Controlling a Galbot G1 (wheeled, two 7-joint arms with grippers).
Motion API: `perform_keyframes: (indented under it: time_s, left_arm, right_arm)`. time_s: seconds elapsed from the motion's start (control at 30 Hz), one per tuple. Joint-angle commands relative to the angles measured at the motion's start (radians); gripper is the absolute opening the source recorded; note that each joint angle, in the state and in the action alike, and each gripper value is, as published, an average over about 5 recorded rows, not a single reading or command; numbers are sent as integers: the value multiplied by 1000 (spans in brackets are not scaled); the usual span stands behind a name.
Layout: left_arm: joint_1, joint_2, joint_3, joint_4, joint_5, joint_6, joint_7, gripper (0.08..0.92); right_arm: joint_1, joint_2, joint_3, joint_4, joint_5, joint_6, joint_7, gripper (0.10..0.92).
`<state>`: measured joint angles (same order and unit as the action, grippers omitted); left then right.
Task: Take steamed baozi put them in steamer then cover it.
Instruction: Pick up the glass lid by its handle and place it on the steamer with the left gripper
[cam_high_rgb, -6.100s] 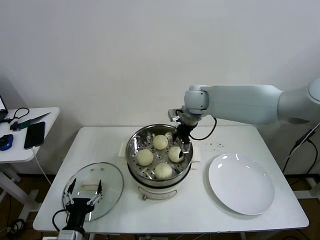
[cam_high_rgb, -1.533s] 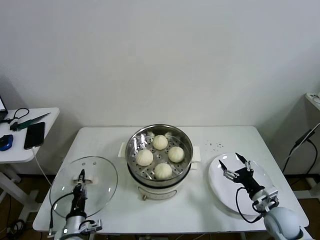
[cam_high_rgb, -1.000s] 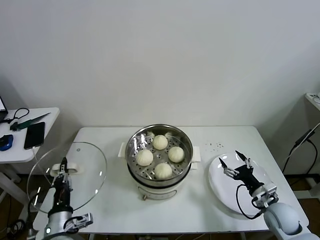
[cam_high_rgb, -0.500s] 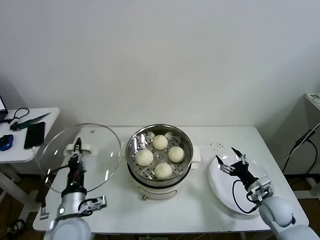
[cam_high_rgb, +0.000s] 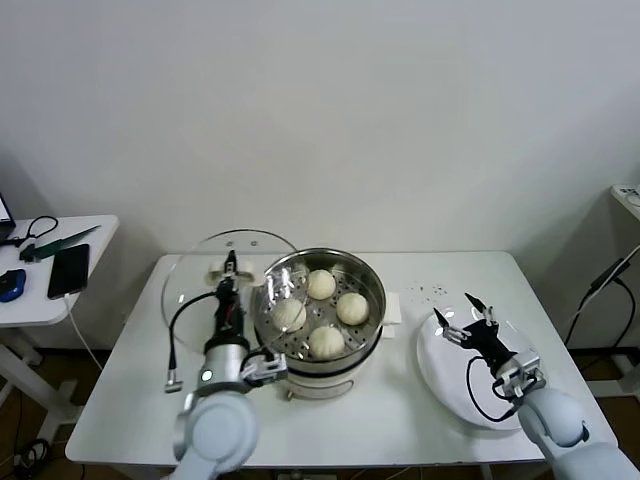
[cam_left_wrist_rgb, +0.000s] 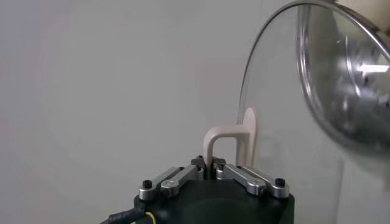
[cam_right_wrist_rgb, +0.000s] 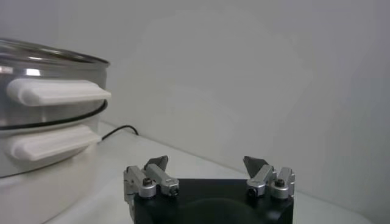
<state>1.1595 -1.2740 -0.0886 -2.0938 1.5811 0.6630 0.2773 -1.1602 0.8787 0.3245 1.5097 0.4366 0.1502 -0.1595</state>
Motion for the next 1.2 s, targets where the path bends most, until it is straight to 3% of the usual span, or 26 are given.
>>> perform_keyframes:
  time_s: [0.03,0.27,0.67,1.2]
  left_arm:
    - [-148,-210,212,102,134,62,141,146]
    - [-140,-276,238,186,145,77,89,146]
    - [-118,-357,227,279,204,59,75,146]
    - [-128,-351,201,331,203,54,67,146]
  right_arm:
    - [5,-1,15,-18,-4,5,-2,823]
    - [-19,-5,47,-22,-5,16,-10,823]
    - [-26,-4,64,-38,-7,29,-16,823]
    - [-28,0,66,-41,-13,37,-20,823]
